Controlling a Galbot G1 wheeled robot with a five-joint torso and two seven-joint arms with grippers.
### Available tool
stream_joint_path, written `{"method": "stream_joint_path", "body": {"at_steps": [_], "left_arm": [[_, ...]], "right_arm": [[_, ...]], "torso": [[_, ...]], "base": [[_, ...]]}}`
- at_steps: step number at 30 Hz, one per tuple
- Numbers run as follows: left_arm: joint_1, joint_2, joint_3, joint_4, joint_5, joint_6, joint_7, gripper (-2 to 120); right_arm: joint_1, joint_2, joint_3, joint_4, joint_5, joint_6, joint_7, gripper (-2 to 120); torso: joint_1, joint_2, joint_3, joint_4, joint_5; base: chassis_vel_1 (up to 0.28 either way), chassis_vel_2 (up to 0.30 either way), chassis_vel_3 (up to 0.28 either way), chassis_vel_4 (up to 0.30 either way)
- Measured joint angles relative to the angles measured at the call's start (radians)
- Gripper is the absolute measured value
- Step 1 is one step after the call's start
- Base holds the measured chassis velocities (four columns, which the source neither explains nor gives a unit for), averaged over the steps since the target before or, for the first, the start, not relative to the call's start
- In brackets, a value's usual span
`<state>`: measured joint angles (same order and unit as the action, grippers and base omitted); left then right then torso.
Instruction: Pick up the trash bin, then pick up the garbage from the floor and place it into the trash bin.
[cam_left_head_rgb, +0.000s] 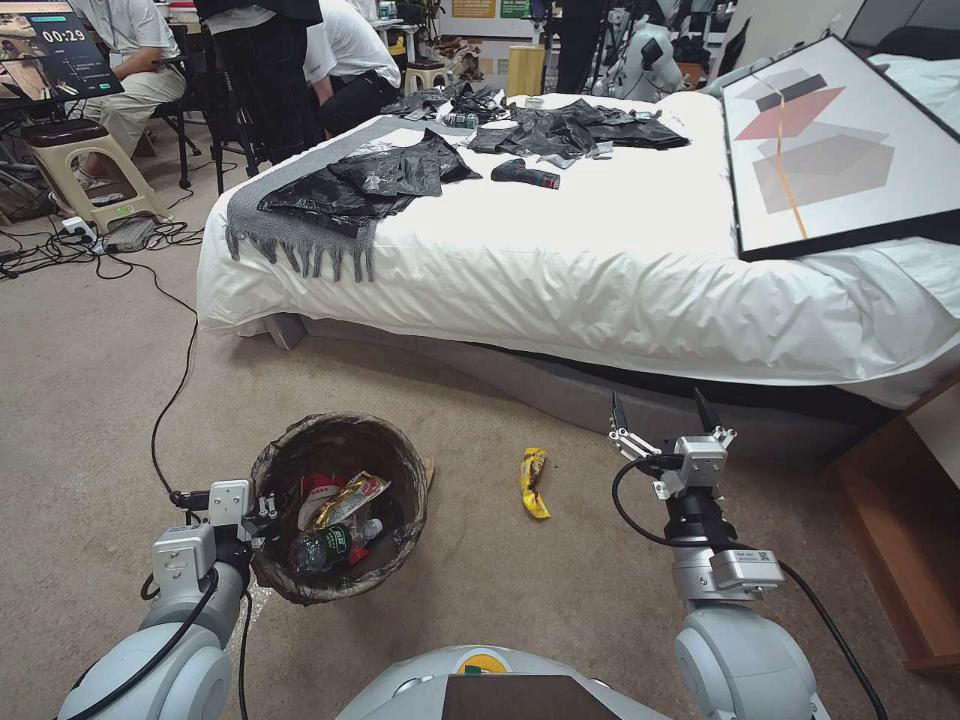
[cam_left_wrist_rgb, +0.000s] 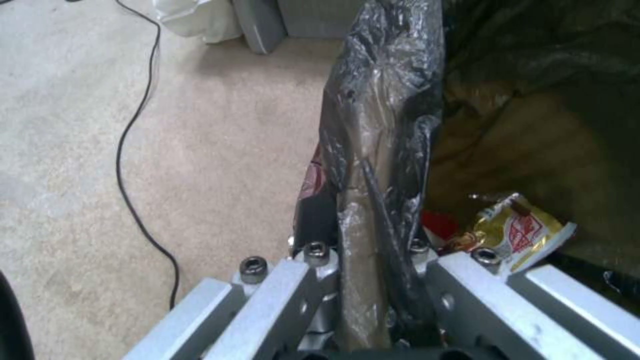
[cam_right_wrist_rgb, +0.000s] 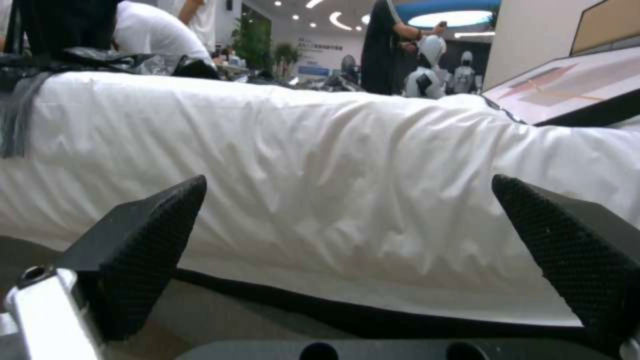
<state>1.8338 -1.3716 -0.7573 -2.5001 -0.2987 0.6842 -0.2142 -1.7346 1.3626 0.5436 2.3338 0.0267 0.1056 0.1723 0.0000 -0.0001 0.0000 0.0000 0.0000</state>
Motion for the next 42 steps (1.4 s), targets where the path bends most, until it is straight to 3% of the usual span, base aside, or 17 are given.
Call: {"method": "stream_joint_path", "body": {"at_steps": [10, 16, 22, 27, 34, 42], "left_arm": [[0.0, 0.011, -0.011, 0.0, -0.016, -0.016, 0.0, 3], [0.012, 0.016, -0.025, 0.0, -0.024, -0.037, 0.01, 3], [0.023, 0.017, -0.041, 0.0, -0.032, -0.041, 0.011, 3], [0.025, 0.017, -0.059, 0.0, -0.045, -0.042, 0.01, 3], [0.022, 0.024, -0.079, 0.0, -0.071, -0.041, 0.005, 3], [0.019, 0.026, -0.084, 0.0, -0.086, -0.033, 0.001, 3]], "right_arm": [[0.056, -0.049, -0.026, -0.011, 0.053, -0.074, 0.01, 100], [0.193, -0.179, -0.106, -0.057, 0.182, -0.216, 0.067, 100], [0.303, -0.277, -0.184, -0.129, 0.265, -0.264, 0.102, 100], [0.434, -0.365, -0.299, -0.224, 0.41, -0.31, 0.138, 100], [0.591, -0.397, -0.446, -0.364, 0.551, -0.378, 0.165, 100], [0.75, -0.364, -0.593, -0.515, 0.705, -0.469, 0.238, 100]], "torso": [[0.0, 0.0, 0.0, 0.0, 0.0], [0.0, 0.0, 0.0, 0.0002, 0.0001], [0.0, 0.0, 0.0, 0.0003, 0.0001], [0.0, 0.0, 0.0, 0.0, 0.0001], [0.0, 0.0, 0.0, 0.0, 0.0], [0.0, 0.0, 0.0, 0.0001, -0.0001]], "base": [[0.0, 0.0, 0.0, 0.0], [0.0, 0.0, 0.0, 0.0], [0.0, 0.0, 0.0, 0.0], [0.0, 0.0, 0.0, 0.0], [0.0, 0.0, 0.0, 0.0], [0.0, 0.0, 0.0, 0.0]]}}
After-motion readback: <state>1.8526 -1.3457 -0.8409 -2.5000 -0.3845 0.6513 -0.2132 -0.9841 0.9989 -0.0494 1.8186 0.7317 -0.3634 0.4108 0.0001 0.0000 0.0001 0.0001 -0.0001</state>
